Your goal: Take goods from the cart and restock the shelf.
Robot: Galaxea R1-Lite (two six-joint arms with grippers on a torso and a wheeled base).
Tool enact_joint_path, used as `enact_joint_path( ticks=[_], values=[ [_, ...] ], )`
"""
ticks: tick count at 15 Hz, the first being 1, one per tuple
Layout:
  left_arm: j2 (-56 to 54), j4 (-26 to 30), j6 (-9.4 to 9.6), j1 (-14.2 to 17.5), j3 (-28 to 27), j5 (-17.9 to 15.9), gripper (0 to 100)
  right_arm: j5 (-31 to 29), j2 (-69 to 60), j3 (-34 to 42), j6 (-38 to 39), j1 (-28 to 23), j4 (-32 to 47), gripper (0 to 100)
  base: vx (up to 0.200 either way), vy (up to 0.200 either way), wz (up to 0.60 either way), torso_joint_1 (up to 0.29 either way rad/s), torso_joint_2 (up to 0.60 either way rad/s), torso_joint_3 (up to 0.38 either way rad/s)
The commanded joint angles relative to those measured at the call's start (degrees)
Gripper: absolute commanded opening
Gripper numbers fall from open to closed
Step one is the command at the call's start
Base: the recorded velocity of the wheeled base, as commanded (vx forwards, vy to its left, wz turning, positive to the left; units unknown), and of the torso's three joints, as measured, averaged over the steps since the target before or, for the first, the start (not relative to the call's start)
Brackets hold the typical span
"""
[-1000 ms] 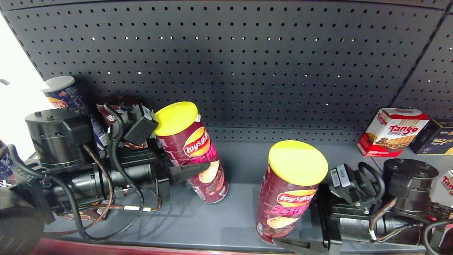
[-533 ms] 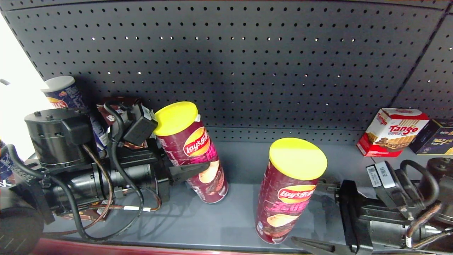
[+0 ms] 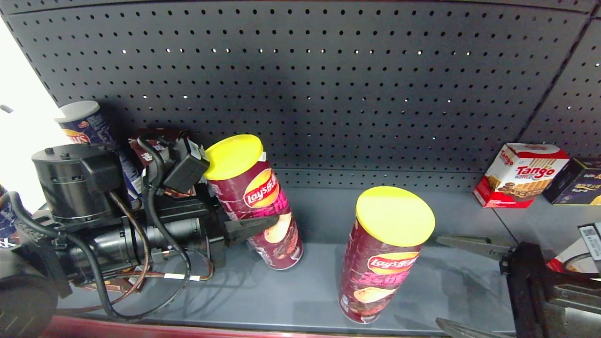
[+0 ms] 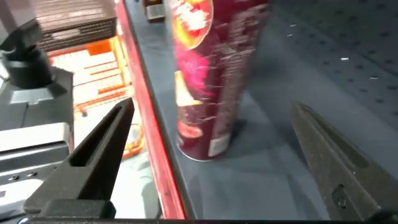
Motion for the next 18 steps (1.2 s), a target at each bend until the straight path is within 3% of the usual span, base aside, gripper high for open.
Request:
enact_joint_path(
  ticks=[1,3,8,13,18],
  values=[
    [0.0,0.1,-0.01,0.1,0.0,0.0,0,-3.3,-7.8,-0.6,0.1,-0.5,3.3,100,0.000,0.000,0.00,0.000,0.00,0.000],
    [0.0,0.0,-0.01,0.1,-0.1,0.0,0,-7.4,-14.3,-1.6,0.2,-0.6,8.4,100,0.000,0.000,0.00,0.000,0.00,0.000],
    [0.0,-0.1,-0.01,0.0,-0.5,-0.1,0,-28.3,-35.9,-4.0,0.2,-0.5,31.7,100,0.000,0.000,0.00,0.000,0.00,0.000],
    [0.9,0.0,-0.01,-0.2,-2.8,0.0,0,-37.2,-50.7,-2.7,0.3,-2.3,51.2,100,0.000,0.000,0.00,0.000,0.00,0.000],
    [0.7,0.0,0.08,-0.4,-2.8,0.1,0,-39.3,-66.3,4.5,2.9,-14.2,57.5,100,0.000,0.000,0.00,0.000,0.00,0.000]
  ],
)
